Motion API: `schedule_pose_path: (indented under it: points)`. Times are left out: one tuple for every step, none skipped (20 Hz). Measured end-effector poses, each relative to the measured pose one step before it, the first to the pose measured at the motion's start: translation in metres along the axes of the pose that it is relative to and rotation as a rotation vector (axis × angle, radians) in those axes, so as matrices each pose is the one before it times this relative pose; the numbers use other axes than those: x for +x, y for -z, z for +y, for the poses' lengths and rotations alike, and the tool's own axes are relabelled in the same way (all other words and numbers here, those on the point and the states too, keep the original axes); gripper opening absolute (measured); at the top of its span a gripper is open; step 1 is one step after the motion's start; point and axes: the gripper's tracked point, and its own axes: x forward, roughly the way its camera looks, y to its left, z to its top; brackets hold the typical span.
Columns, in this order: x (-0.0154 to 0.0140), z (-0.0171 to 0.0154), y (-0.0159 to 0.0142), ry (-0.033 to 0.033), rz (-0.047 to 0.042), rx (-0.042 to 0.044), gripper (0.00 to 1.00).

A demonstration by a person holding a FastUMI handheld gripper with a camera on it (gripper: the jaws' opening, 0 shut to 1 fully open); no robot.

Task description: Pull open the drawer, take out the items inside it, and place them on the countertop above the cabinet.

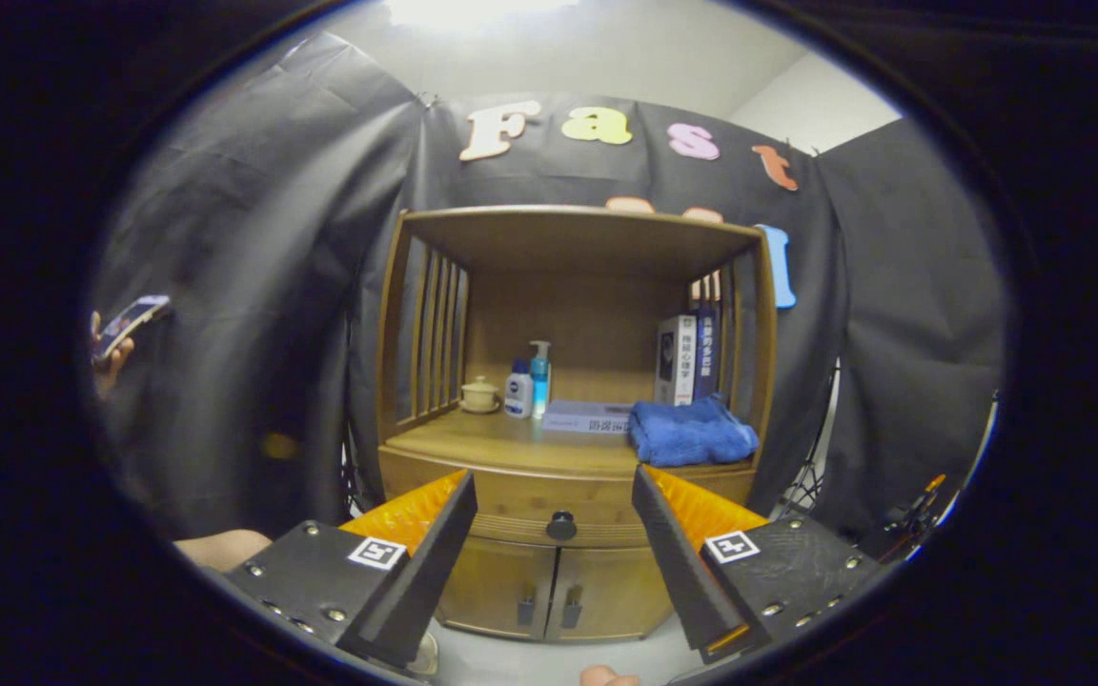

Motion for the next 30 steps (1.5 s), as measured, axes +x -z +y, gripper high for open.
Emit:
schedule_pose_path:
  points:
    - [0.01268, -0.00046, 0.00917, -0.00087, 0.01018, -0.00419, 0.98]
    - [0.01306, -0.00177, 0.00760, 0.00304, 0.00866, 0.01031, 0.98]
    - [0.01473, -0.00410, 0.00803, 0.00990, 0.01121, 0.01935, 0.98]
    - [0.01354, -0.00664, 0.01086, 0.01146, 0.01488, 0.02146, 0.98]
    - [0.01572, -0.00591, 0.00977, 0.01248, 0.01415, 0.02194, 0.98]
    - [0.01413, -0.00293, 0.00897, 0.00483, 0.01495, 0.02196, 0.98]
    - [0.01227, -0.00205, 0.00801, 0.00066, 0.01499, 0.01607, 0.98]
    - [0.01117, -0.00203, 0.00882, 0.00109, 0.01633, 0.00974, 0.98]
    - [0.01125, -0.00052, 0.00761, -0.00271, 0.01448, -0.00215, 0.98]
    - [0.00993, -0.00206, 0.00802, 0.00270, 0.01599, -0.01061, 0.98]
    - [0.00932, -0.00159, 0.00811, 0.00298, 0.01746, -0.01277, 0.98]
    - [0.01050, 0.00069, 0.01159, -0.00033, 0.02488, -0.00703, 0.99]
    - [0.00873, 0.00156, 0.01016, -0.00691, 0.02720, -0.00004, 0.99]
    - [0.00733, 0.00002, 0.00850, 0.00077, 0.02344, 0.00129, 0.99]
    - [0.00700, 0.00149, 0.00678, -0.00292, 0.01700, 0.00335, 0.99]
    - [0.00950, 0.00085, 0.00485, 0.00018, 0.01318, 0.00364, 0.99]
    - [0.00700, -0.00060, 0.00272, 0.00393, 0.01047, 0.00503, 0.91]
    - [0.00594, -0.00238, 0.00214, 0.00595, 0.01125, 0.00925, 0.84]
    - [0.00776, 0.00258, 0.00252, -0.00040, 0.01388, 0.01323, 0.77]
    - [0.00538, 0.00979, 0.00431, -0.03423, 0.01301, 0.01949, 0.75]
    - [-0.00323, 0.00135, 0.00233, 0.00622, 0.02240, 0.01464, 0.65]
    - [0.00070, 0.00123, 0.00042, 0.00913, -0.01005, 0.00034, 0.54]
    - [0.00100, -0.00095, -0.00078, 0.00547, -0.00893, -0.00950, 0.43]
    - [0.00064, -0.00110, -0.00166, 0.00662, -0.00370, 0.00487, 0.40]
    - [0.00000, 0.00053, 0.00073, 0.00482, 0.00623, 0.02196, 0.37]
    - [0.00203, 0.00038, 0.00103, -0.00156, 0.01723, 0.02724, 0.37]
    - [0.00008, -0.00159, 0.00095, 0.00319, -0.00109, 0.02274, 0.37]
    - [-0.00150, -0.00036, 0.00008, 0.00196, 0.00374, 0.00759, 0.29]
    - [-0.00120, -0.00048, 0.00074, 0.00604, 0.00233, -0.00734, 0.29]
    - [-0.00115, 0.00028, 0.00050, 0.00678, 0.00153, -0.01352, 0.29]
